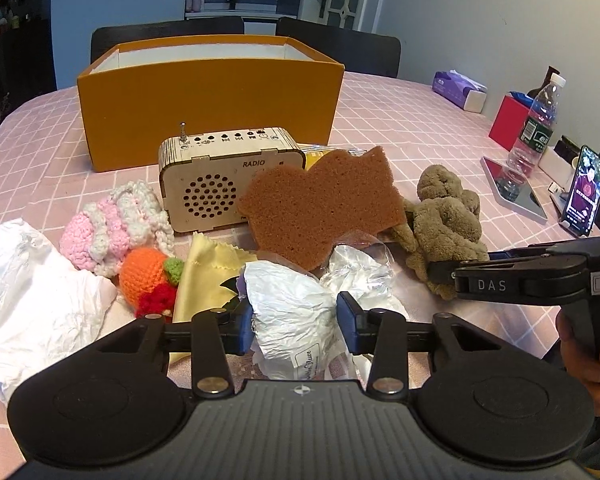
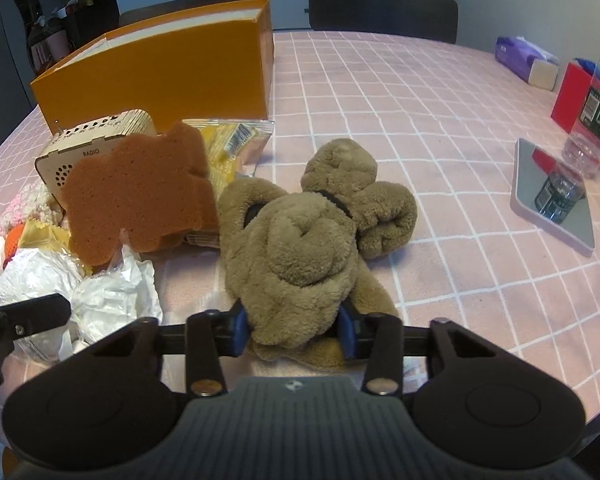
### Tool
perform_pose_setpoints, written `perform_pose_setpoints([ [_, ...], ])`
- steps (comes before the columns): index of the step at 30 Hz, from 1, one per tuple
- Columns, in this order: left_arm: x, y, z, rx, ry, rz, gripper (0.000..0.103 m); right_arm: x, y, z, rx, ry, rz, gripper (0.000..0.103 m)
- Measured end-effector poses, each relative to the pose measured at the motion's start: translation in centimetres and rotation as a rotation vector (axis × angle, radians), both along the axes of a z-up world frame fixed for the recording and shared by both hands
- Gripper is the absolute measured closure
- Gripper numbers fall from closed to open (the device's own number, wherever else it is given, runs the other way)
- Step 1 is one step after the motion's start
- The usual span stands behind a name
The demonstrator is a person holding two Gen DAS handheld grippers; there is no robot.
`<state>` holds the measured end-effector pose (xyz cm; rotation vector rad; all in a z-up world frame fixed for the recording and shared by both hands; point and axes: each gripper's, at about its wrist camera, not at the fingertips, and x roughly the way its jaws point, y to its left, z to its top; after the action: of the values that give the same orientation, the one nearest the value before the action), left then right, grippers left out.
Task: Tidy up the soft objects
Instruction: 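Grasp the white plastic bag with the left tool while the right tool grasps the brown plush toy, then carry the bag and plush into the orange box and open both tools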
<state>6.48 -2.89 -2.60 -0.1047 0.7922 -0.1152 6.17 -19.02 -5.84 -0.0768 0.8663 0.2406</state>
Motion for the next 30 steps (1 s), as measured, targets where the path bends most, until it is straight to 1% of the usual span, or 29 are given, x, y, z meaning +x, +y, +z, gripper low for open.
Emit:
perform_pose_setpoints([
  [3,-0.4,-0.1,0.7,-0.001,-0.027,-0.009,0.059,-0.5,-0.3,0.8,-0.001,-0.025,0.011,0.070],
  [8,-1.3,-0.1,2.1,-0.024,-0.089,-0.027,0.059,-1.4,-1.0,2.7,0.012,-0.071,0.013,0.071],
  [12,-2.2,0.4,3.5,-0.044,-0.136,-0.046,0.059,-2.2,-1.3,4.4,-0.016,-0.130,0.023,0.071],
  [14,-2.6,0.9,4.3,-0.034,-0.168,-0.036,0.059,-2.3,-1.2,5.2,-0.028,-0.151,0.025,0.071],
  [21,-3.0,3.1,7.3,0.027,-0.277,0.006,0.059,-2.1,-0.7,8.4,0.005,-0.203,0.055,0.071],
  [26,-2.0,5.0,10.4,0.076,-0.355,0.016,0.059,-1.4,0.9,12.0,0.061,-0.245,0.138,0.070],
  [30,-0.1,6.2,12.9,0.133,-0.412,0.031,0.059,0.0,3.1,15.2,0.094,-0.322,0.207,0.070],
])
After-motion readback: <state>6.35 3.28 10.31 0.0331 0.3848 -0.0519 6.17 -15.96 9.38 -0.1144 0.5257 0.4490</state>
